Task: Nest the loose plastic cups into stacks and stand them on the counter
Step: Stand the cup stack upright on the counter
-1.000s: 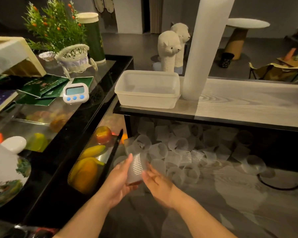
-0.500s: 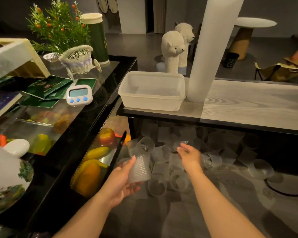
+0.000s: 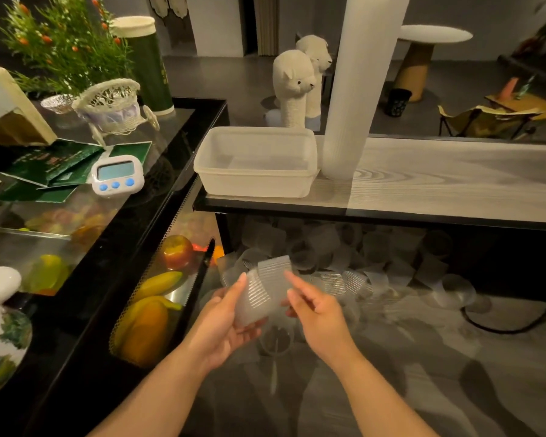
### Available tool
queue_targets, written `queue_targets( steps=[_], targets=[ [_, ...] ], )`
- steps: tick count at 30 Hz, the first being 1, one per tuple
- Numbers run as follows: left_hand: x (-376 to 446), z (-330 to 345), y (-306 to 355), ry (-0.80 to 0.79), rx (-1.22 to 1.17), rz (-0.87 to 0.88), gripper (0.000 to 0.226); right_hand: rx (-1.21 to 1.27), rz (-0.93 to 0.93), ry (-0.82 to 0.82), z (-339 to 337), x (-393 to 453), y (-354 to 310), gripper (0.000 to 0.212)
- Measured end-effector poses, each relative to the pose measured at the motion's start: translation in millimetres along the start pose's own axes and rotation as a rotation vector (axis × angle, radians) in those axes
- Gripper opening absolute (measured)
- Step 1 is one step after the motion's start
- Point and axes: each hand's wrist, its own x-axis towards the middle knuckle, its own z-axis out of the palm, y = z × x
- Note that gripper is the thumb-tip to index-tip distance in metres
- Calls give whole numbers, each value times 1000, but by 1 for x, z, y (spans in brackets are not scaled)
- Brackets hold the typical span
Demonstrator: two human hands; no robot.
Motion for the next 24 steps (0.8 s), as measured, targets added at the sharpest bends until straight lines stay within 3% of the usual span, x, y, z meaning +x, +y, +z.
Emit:
queue_targets(
  steps=[6, 10, 12, 13, 15, 18, 20, 24],
  targets=[
    [2, -4, 1, -16, 39, 12, 63, -140, -30, -9, 0, -5, 7, 41],
    [6, -5, -1, -59, 63, -4, 55, -300, 3, -266, 7, -7, 11, 38],
    [9, -6, -2, -29, 79, -9, 57, -256, 69, -351, 6, -4, 17, 38],
    [10, -6, -3, -17, 69, -16, 58, -203, 91, -334, 4, -3, 19, 37],
    [13, -8, -3, 24, 25, -41, 58, -190, 83, -132, -5, 9, 33, 32],
    [15, -13, -5, 76, -9, -83, 62, -401, 208, 135, -21, 48, 64, 30],
    [16, -15, -8, 93, 1, -95, 65, -327, 362, 119, -26, 74, 67, 37],
    [17, -14, -9, 115, 25, -99, 68, -22, 468, 74, -20, 108, 52, 46]
  ],
)
